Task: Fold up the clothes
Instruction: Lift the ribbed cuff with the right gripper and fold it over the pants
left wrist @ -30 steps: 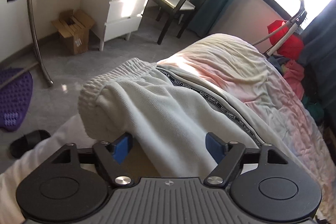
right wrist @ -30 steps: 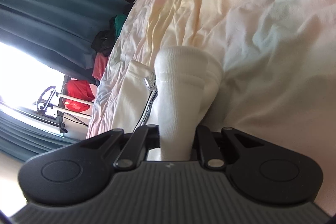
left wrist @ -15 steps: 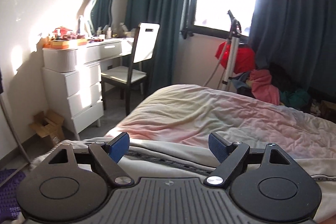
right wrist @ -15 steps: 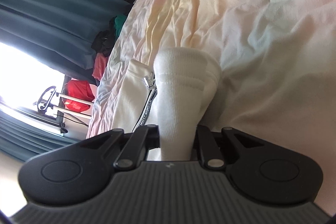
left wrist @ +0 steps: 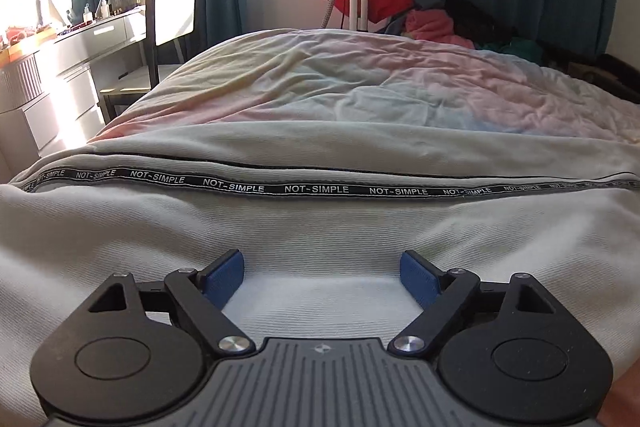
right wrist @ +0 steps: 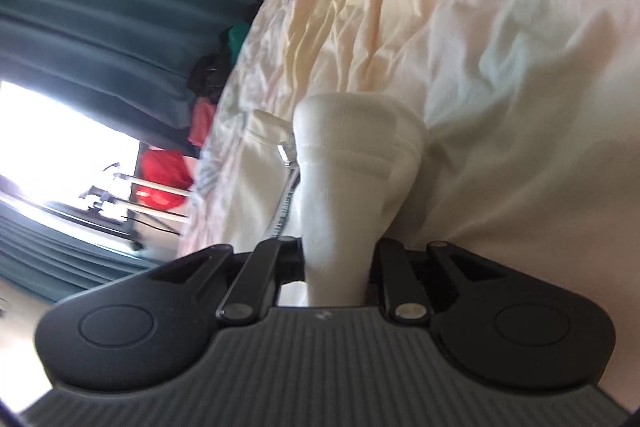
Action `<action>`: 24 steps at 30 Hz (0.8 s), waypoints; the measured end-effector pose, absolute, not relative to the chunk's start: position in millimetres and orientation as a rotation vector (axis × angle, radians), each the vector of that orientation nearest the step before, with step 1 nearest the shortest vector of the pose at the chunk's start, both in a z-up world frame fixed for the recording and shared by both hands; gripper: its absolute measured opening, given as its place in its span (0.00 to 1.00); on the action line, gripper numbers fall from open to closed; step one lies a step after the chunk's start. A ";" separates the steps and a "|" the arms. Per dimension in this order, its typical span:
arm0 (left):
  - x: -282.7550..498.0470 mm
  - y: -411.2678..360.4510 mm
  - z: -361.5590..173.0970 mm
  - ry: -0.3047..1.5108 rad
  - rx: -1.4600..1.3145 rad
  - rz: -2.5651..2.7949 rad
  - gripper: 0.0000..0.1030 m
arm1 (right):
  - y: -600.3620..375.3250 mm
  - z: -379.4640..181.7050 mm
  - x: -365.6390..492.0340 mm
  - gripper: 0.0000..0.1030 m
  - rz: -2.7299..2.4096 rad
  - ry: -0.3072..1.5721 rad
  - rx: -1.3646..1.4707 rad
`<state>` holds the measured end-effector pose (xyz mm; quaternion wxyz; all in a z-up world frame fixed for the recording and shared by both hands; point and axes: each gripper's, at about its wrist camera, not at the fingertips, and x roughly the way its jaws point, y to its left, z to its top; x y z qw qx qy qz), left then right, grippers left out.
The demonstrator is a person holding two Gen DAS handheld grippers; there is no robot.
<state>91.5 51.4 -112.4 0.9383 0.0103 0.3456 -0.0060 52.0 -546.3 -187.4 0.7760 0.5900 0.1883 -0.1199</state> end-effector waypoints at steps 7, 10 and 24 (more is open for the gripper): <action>94.5 56.2 -111.9 0.717 0.006 -0.022 0.87 | -537.8 -179.8 76.8 0.66 -0.205 0.377 1.208; 94.1 55.6 -110.6 0.717 0.006 -0.020 0.88 | -537.1 -182.8 90.9 0.63 -0.231 0.382 1.144; 96.0 51.4 -112.7 0.721 0.027 -0.004 0.91 | -536.5 -167.7 98.2 0.13 -0.295 0.337 0.948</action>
